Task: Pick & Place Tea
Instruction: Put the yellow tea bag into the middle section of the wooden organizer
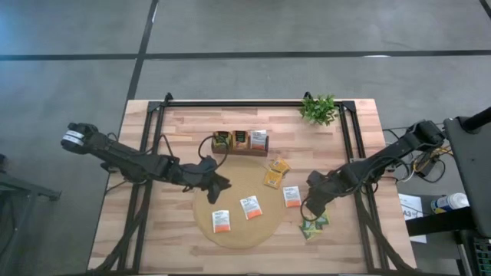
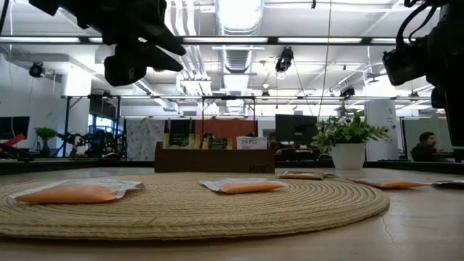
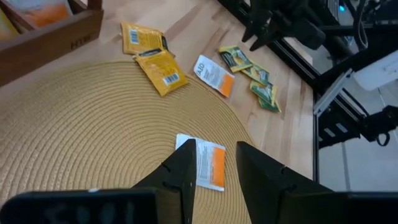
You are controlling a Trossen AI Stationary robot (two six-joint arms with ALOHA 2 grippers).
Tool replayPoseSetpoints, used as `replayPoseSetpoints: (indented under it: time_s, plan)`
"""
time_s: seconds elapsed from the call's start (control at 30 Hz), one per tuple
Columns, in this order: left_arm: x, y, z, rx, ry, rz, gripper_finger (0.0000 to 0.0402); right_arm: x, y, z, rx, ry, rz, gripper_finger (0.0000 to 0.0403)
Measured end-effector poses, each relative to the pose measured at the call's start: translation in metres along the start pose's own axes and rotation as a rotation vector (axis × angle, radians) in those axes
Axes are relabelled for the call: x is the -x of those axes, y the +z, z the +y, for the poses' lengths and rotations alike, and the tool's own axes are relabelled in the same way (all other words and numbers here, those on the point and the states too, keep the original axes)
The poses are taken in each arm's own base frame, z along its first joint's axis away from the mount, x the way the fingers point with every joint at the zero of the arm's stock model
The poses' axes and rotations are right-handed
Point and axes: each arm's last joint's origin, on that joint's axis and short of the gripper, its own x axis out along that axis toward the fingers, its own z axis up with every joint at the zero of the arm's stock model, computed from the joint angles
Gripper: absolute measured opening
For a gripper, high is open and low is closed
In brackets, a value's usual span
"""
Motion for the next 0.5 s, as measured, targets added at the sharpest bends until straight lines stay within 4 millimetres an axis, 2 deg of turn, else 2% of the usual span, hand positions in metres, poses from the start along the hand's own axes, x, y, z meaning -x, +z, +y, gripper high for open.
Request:
replayPoseSetpoints:
  time_s: [0.27, 0.5]
  plan:
    - [0.0000, 0.0004, 0.0002, 0.031, 0.009, -0.013, 0.0107, 0.0019, 0.0000, -0.0001, -0.001, 0.011, -0.005, 0.0117]
    - [0.0000, 0.0004, -0.0001, 0.187, 0.003, -0.010, 0.0107, 0.0019, 0.0000, -0.0001, 0.001, 0.011, -0.005, 0.0126]
